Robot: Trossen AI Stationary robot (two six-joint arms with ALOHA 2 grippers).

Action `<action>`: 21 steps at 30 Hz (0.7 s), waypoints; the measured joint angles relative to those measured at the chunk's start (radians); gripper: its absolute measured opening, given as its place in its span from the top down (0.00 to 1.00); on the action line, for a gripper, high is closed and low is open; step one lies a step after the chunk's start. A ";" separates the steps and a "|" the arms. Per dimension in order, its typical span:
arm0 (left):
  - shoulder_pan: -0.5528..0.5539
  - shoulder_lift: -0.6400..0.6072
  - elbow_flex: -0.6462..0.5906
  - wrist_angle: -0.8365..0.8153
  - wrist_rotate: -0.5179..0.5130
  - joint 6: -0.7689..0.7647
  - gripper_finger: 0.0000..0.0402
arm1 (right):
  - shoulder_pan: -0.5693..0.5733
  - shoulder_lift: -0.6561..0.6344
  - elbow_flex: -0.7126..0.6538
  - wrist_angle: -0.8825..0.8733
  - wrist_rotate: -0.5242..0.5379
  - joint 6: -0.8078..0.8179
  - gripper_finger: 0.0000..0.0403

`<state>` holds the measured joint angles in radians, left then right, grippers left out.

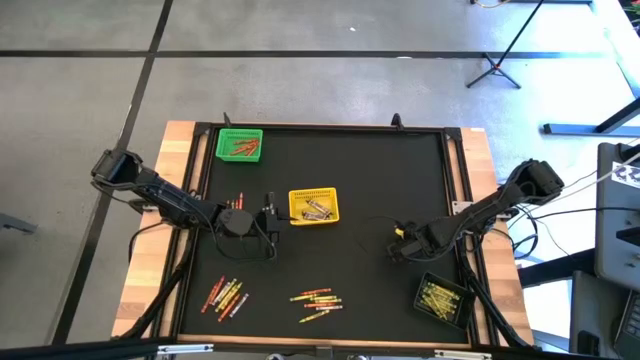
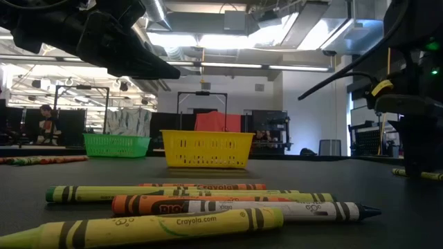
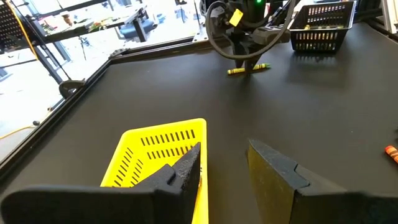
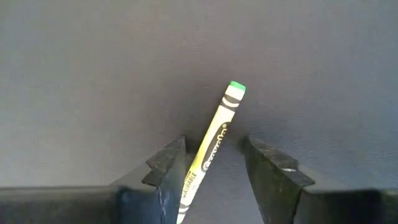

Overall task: Sort crayons
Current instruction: Put the green crayon into the black bin

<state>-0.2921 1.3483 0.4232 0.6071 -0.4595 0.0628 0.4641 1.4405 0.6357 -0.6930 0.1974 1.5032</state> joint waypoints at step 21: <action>0.000 0.000 0.000 0.016 0.001 -0.001 0.71 | 0.001 0.002 -0.018 0.029 0.012 -0.098 0.98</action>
<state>-0.2924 1.3483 0.4232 0.6228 -0.4588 0.0616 0.4648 1.4425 0.6179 -0.6636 0.2096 1.4052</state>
